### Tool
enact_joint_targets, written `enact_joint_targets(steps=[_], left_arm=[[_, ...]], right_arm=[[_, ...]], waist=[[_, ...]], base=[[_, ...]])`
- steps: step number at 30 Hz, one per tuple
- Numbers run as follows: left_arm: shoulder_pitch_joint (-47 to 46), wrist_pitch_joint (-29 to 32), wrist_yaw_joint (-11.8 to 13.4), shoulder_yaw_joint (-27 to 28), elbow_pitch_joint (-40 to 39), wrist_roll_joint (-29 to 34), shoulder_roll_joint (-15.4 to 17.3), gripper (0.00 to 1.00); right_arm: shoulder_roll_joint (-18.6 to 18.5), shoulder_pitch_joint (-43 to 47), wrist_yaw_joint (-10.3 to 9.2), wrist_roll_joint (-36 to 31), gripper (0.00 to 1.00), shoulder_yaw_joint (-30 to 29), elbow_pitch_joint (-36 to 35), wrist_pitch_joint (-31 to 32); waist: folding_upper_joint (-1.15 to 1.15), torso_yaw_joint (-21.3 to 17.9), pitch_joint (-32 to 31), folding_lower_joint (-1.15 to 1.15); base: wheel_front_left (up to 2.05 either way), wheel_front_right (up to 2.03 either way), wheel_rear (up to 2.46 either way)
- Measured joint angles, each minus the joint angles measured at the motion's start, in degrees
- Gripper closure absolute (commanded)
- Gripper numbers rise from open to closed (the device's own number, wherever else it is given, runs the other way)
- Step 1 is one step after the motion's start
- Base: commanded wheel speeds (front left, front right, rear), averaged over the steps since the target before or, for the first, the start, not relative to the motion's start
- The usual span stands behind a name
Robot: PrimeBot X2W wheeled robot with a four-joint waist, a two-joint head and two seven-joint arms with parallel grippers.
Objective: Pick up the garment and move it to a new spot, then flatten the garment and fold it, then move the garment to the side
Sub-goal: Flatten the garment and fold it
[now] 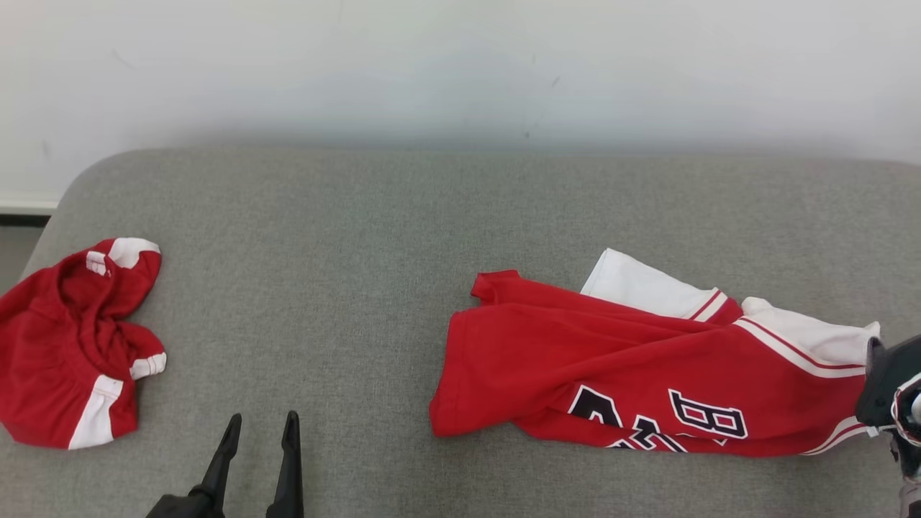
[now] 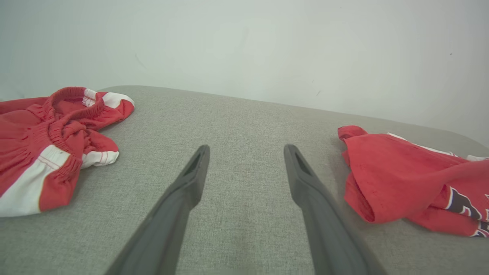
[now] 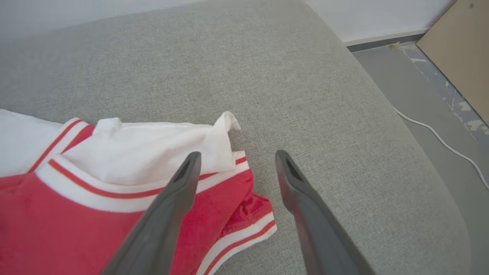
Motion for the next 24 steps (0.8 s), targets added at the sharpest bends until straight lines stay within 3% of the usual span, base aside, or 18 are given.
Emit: enact_joint_targets(steps=[13,24], left_arm=[[3.91,0.00,0.03,1.82,0.65,0.16,-0.12,0.00],[4.93,0.00,0.02,3.03,0.74,0.16,-0.20,0.00]], right_arm=[[2.43,15.60,0.01,8.35,0.00,17.20,-18.44,-16.31],[1.80,25.68,0.01,10.31,0.00,28.62,-23.51,-31.43]], waist=[[-0.01,-3.88,-4.90,-0.01],[-0.01,-6.21,-7.14,-0.01]], base=[[0.00,0.00,0.00],[0.00,0.00,0.00]])
